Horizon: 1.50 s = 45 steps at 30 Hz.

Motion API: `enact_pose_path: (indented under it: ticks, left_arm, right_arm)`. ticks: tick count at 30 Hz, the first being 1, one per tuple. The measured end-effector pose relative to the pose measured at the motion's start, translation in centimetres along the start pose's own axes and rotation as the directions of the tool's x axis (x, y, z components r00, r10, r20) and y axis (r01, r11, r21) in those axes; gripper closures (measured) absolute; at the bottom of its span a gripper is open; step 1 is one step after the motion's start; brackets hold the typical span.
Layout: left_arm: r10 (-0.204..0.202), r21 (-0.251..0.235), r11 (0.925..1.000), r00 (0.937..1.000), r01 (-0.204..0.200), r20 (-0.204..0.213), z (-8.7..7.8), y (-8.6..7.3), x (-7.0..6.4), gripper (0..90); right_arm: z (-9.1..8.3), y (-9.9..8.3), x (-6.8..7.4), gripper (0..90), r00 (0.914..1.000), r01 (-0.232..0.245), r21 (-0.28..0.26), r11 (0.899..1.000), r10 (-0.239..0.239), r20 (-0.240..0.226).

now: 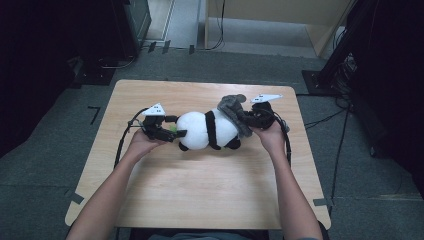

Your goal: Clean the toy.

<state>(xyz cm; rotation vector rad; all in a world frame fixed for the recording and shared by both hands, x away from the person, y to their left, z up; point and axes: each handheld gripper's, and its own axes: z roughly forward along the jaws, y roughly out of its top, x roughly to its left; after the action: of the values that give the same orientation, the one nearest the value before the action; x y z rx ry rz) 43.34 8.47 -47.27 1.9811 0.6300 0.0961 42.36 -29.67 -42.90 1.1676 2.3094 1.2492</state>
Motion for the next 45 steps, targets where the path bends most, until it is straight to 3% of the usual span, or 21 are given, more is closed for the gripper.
enact_pose_path:
  ticks: [4, 11, 15, 17, 20, 22, 25, 28, 32, 34, 37, 40, 45]
  left_arm:
    - [-0.001, 0.006, 1.0000, 1.0000, 0.001, 0.009, 0.8, -0.4, 0.2, 8.8]
    - [-0.026, 0.042, 0.9989, 0.9975, 0.024, 0.066, 1.8, -0.6, 0.1, 9.9]
    - [0.011, 0.050, 0.9987, 0.9987, -0.014, 0.050, 1.5, -0.8, -0.9, 24.6]
    - [-0.019, 0.066, 0.9977, 0.9987, 0.016, 0.047, 1.4, -0.6, -1.5, 30.5]
    - [-0.021, 0.075, 0.9970, 0.9989, 0.018, 0.041, 0.9, -0.4, -2.3, 42.6]
    - [-0.057, 0.069, 0.9961, 0.9976, 0.055, 0.038, 0.6, -0.5, -2.7, 49.6]
    - [-0.095, 0.046, 0.9945, 0.9952, 0.094, 0.024, 0.1, -0.5, -3.6, 56.9]
    - [-0.110, 0.003, 0.9939, 0.9936, 0.110, 0.023, -0.6, -0.3, -4.4, 59.8]
    - [-0.125, -0.036, 0.9915, 0.9921, 0.125, -0.001, -1.2, 0.3, -5.1, 61.8]
    - [-0.156, -0.050, 0.9865, 0.9877, 0.156, -0.004, -1.3, 0.7, -5.5, 62.0]
    - [-0.163, -0.079, 0.9836, 0.9865, 0.162, -0.011, -1.4, 1.2, -6.6, 62.1]
    - [-0.176, -0.109, 0.9790, 0.9840, 0.173, -0.025, -1.1, 1.5, -7.5, 62.0]
    - [-0.210, -0.140, 0.9695, 0.9766, 0.201, -0.048, -0.7, 1.2, -8.5, 61.9]
  right_arm:
    - [0.2, 0.0, 0.1, 76.2, 1.0000, -0.006, -0.003, 1.000, 0.006, -0.004]
    - [0.6, 0.0, 0.4, 78.3, 0.9996, -0.028, -0.017, 0.999, 0.029, 0.008]
    - [0.7, 0.1, 0.5, 78.8, 0.9994, -0.032, -0.023, 0.999, 0.032, 0.016]
    - [0.7, 0.2, 0.6, 78.9, 0.9992, -0.028, -0.024, 0.999, 0.029, 0.029]
    - [0.5, 0.4, 0.6, 78.9, 0.9983, -0.028, -0.026, 0.999, 0.029, 0.051]
    - [0.1, 0.6, 0.7, 78.9, 0.9976, -0.021, -0.023, 1.000, 0.023, 0.065]
    - [-0.8, 1.2, 1.0, 78.6, 0.9961, 0.001, 0.005, 1.000, -0.002, 0.088]
    - [-2.6, 2.2, 1.5, 78.5, 0.9946, 0.020, -0.013, 1.000, -0.019, 0.102]
    - [-5.3, 3.2, 3.0, 78.4, 0.9949, 0.045, -0.076, 0.996, -0.038, 0.094]
    - [-6.4, 3.7, 4.0, 78.5, 0.9962, 0.053, -0.103, 0.993, -0.046, 0.074]
    - [-7.1, 3.9, 5.8, 78.4, 0.9987, 0.047, -0.127, 0.991, -0.044, 0.024]
    - [-6.6, 3.6, 7.6, 78.3, 0.9984, 0.042, -0.135, 0.990, -0.047, -0.033]
    - [-4.2, 2.1, 10.5, 78.3, 0.9949, 0.053, -0.096, 0.994, -0.061, -0.080]
